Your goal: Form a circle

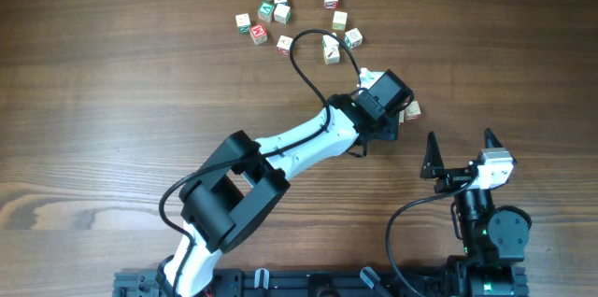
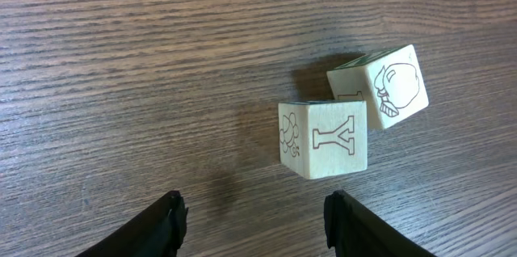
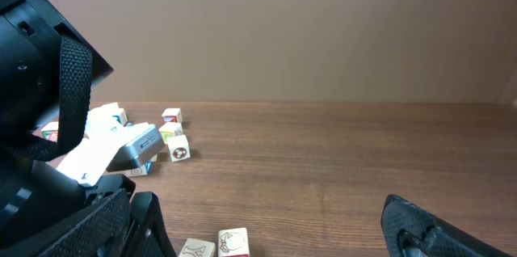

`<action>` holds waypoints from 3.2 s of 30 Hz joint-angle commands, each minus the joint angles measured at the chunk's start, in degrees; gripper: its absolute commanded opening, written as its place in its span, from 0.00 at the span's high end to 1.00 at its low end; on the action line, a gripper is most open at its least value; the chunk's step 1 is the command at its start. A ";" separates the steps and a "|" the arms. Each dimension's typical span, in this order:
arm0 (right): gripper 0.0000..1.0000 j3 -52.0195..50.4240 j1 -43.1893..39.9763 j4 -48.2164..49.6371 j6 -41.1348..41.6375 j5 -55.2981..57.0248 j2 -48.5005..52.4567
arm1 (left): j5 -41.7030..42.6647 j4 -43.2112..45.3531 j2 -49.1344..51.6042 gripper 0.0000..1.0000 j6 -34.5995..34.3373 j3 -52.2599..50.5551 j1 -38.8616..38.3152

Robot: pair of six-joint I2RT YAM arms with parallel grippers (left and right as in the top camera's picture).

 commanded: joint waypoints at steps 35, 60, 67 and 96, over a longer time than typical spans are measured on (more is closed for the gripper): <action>0.00 -0.07 0.20 0.15 0.76 0.74 -0.20 | -18.27 -21.35 -20.13 0.00 9.18 0.15 20.70; 0.01 6.80 0.20 -9.40 39.50 -14.58 7.21 | -15.04 -67.38 -76.83 0.00 -1.20 -3.63 31.78; 0.08 32.24 0.20 -28.26 23.80 -9.99 38.03 | -15.04 -67.43 -76.85 0.00 -1.20 -3.63 31.78; 0.04 78.18 12.76 -0.83 0.57 -6.60 122.51 | -15.04 -66.77 -76.85 0.00 -1.20 -3.63 31.78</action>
